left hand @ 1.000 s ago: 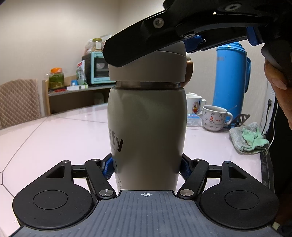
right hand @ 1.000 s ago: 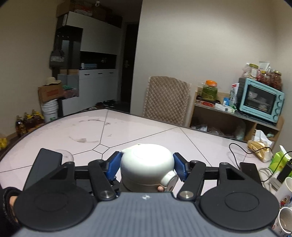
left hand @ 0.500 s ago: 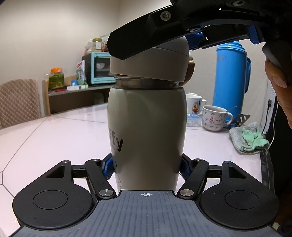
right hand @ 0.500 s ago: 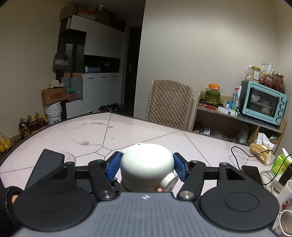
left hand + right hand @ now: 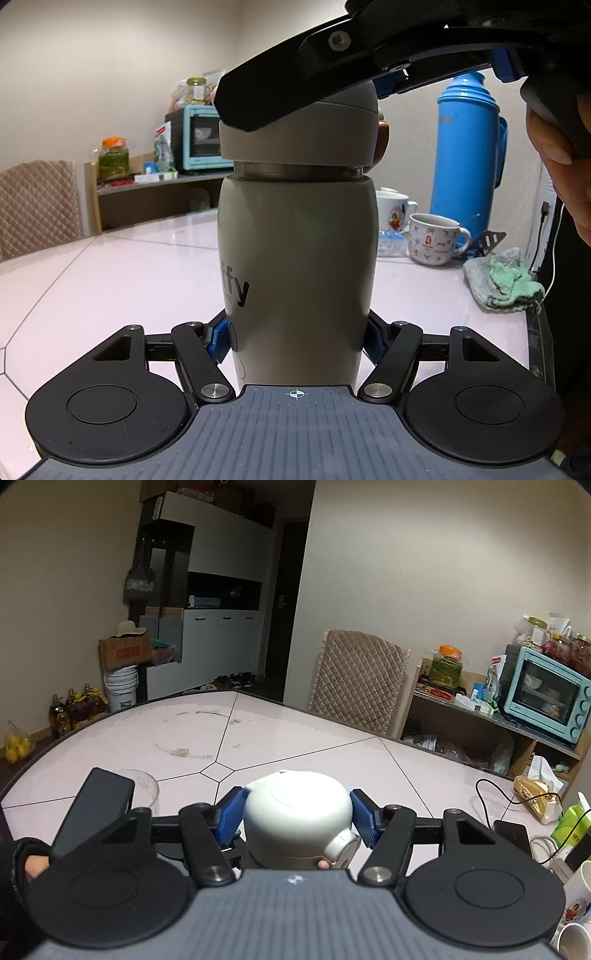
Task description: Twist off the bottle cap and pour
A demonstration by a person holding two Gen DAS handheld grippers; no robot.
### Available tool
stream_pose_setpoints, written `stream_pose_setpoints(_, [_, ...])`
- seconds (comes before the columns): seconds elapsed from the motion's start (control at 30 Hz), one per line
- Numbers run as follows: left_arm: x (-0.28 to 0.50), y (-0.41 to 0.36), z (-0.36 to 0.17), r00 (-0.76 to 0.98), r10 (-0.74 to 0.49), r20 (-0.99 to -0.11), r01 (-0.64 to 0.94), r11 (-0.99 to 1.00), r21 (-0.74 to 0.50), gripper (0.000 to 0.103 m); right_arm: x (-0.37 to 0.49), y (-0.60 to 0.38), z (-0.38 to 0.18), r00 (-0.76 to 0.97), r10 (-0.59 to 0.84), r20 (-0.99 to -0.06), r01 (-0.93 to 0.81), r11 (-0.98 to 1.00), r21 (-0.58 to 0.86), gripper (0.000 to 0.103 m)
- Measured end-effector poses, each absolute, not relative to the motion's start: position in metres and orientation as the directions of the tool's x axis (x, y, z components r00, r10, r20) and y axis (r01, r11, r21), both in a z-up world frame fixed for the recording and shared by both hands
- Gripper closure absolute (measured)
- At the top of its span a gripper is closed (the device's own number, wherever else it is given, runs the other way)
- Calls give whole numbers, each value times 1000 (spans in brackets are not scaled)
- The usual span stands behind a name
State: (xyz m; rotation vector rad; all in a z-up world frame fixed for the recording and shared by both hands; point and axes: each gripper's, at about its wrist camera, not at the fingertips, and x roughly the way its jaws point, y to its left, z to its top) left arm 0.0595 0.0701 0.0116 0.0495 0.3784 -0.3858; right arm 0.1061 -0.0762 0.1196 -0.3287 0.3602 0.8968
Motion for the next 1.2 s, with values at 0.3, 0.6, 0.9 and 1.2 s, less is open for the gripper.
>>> stream_pose_setpoints(0.3, [58,80,11,857,-360,-369,377,926,-27,31,111,-76,122,539,705,-461,-830,538,-147,39])
stream_pose_setpoints(0.6, [56,84,11,857,-359,-370,379,925,-20,31,110,-77,122,549,702,-453,-821,554,-136,32])
stream_pose_setpoints(0.9, [50,77,13,857,-359,-370,380,925,-17,31,92,-83,124,657,655,-373,-726,683,-79,9])
stream_pose_setpoints(1.2, [44,69,14,858,-356,-370,380,925,-10,31,67,-77,128,823,487,-293,-502,865,28,7])
